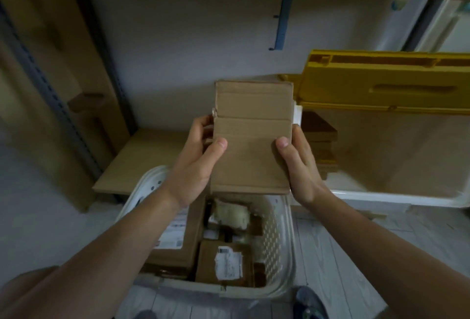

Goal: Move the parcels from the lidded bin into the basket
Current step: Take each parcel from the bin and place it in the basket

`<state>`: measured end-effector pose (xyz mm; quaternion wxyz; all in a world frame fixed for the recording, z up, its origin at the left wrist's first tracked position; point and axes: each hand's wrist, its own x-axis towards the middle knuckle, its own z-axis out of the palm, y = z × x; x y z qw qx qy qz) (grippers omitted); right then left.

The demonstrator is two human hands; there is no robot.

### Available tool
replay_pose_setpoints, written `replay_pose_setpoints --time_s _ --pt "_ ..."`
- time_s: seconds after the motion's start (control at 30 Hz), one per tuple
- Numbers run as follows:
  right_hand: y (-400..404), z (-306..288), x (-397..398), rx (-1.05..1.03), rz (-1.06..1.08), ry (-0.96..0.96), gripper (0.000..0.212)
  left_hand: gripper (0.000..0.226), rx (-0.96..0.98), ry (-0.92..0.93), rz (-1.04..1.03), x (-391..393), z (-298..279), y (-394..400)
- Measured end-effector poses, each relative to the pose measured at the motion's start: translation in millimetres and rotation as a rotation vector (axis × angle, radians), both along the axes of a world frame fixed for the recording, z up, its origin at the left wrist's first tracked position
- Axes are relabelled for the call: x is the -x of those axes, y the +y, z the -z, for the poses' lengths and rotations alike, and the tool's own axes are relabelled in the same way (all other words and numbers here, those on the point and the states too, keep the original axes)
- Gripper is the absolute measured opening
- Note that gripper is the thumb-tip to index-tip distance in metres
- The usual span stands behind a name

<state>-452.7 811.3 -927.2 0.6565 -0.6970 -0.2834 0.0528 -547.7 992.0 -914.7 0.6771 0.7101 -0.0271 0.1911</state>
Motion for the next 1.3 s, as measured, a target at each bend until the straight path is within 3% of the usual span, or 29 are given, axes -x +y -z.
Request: replay_pose_setpoints --time_s 0.2,0.3,0.4,0.47,0.53,0.6,0.7,0.8,0.93,1.17,1.3 --pt "49 -4 3 -0.013 -0.066 -0.051 0.069 0.031 -0.011 -0.061 -0.159 13 -4 29" --pt "62 1 3 0.009 -0.068 -0.044 0.062 0.028 -0.147 -0.03 -0.228 16 -1 40" --pt "69 1 -1 -0.004 0.0 -0.091 0.053 0.042 -0.332 -0.002 -0.354 12 4 44" --pt "73 -4 -5 -0.041 0.071 -0.113 0.042 0.058 -0.35 -0.021 -0.464 7 5 44" --pt "75 -7 -11 -0.102 0.142 -0.09 0.029 0.051 -0.325 -0.049 -0.507 0 4 44" --pt "73 -11 -14 -0.154 0.207 -0.048 0.023 0.045 -0.255 -0.038 -0.454 -6 0 40" --pt "71 -18 -19 -0.175 0.275 0.023 0.016 0.066 -0.064 -0.028 -0.276 -10 -5 32" --pt "72 -28 -25 -0.195 0.276 0.052 0.014 0.069 0.003 -0.03 -0.188 -12 -9 28" --pt "69 -33 -26 -0.234 0.203 0.064 0.028 0.065 0.052 -0.053 -0.151 -15 -6 38" --pt "67 -16 -32 -0.104 0.02 0.164 0.028 0.05 0.187 -0.048 0.034 -17 -4 51" --pt "69 -11 -37 -0.098 -0.006 0.192 0.027 0.048 0.197 -0.067 0.034 -23 -2 52"
